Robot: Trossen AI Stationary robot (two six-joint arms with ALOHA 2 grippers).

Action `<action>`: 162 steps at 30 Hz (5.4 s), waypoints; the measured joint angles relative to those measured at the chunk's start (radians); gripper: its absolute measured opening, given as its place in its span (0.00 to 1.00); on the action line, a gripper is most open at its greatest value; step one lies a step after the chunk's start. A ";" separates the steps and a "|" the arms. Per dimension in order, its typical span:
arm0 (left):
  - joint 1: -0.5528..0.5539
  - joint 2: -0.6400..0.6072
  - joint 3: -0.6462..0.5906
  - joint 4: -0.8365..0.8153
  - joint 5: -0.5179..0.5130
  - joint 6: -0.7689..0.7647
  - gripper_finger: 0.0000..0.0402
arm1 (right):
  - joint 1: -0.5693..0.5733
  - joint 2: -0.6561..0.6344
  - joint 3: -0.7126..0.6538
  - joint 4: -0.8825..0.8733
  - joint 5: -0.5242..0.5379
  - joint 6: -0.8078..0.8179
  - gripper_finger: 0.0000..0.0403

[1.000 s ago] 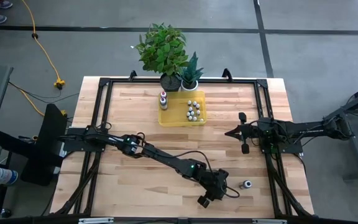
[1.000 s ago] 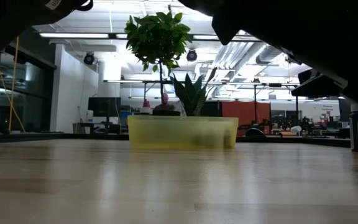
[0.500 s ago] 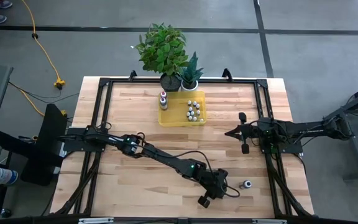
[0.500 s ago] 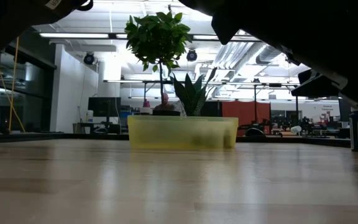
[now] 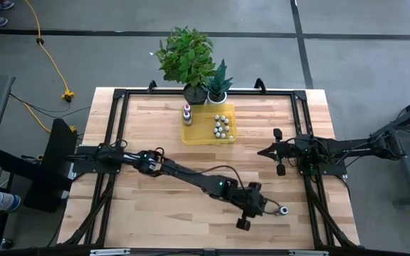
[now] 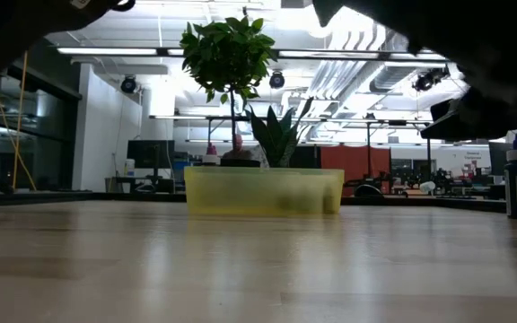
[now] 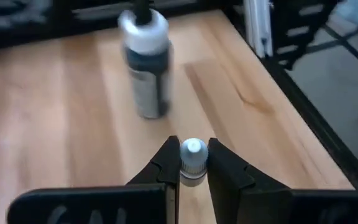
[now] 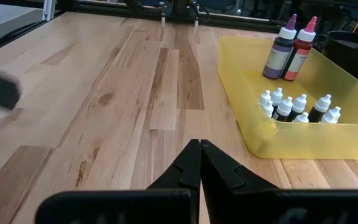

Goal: Pick & Place food coloring
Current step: Put the small green food coloring bottle into the yellow bin, then put the large blue food coloring bottle into the yellow bin

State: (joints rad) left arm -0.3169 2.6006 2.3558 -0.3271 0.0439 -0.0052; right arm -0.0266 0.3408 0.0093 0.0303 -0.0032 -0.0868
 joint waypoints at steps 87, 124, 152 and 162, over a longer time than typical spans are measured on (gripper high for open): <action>0.631 -0.723 -1.294 0.560 -0.147 -0.333 0.09 | 0.000 0.006 0.000 0.001 0.000 0.000 0.00; 0.624 -0.692 -1.292 0.542 -0.156 -0.178 0.13 | 0.000 0.006 0.000 0.000 0.000 0.000 0.00; 0.616 -0.693 -1.292 0.550 -0.164 -0.175 0.30 | 0.000 0.006 0.000 0.000 0.000 0.000 0.00; 0.615 -0.695 -1.224 0.549 -0.166 -0.144 0.30 | 0.000 0.006 0.000 0.000 0.000 0.000 0.00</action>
State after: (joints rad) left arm 0.2985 1.9055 1.1313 0.2221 -0.1225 -0.1495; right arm -0.0269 0.3466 0.0093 0.0303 -0.0032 -0.0864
